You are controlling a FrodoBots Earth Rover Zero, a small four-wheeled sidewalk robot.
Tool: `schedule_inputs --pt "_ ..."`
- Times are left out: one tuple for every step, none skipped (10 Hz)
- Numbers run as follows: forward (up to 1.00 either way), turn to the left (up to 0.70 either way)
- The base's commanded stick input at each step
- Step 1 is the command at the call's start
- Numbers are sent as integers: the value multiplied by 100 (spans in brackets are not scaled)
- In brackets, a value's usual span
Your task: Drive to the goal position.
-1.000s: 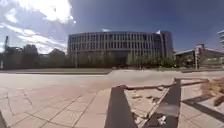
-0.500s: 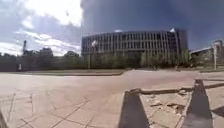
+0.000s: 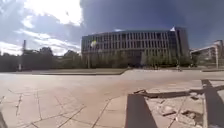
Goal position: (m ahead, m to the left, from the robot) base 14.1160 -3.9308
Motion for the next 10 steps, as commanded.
schedule_inputs --pt "70 -1" --pt "70 -17" --pt "70 -32" --pt "70 -33" --pt "70 -31" --pt "70 -1" --pt "70 -1" --pt "70 -1" --pt "70 -1" --pt "70 -1"
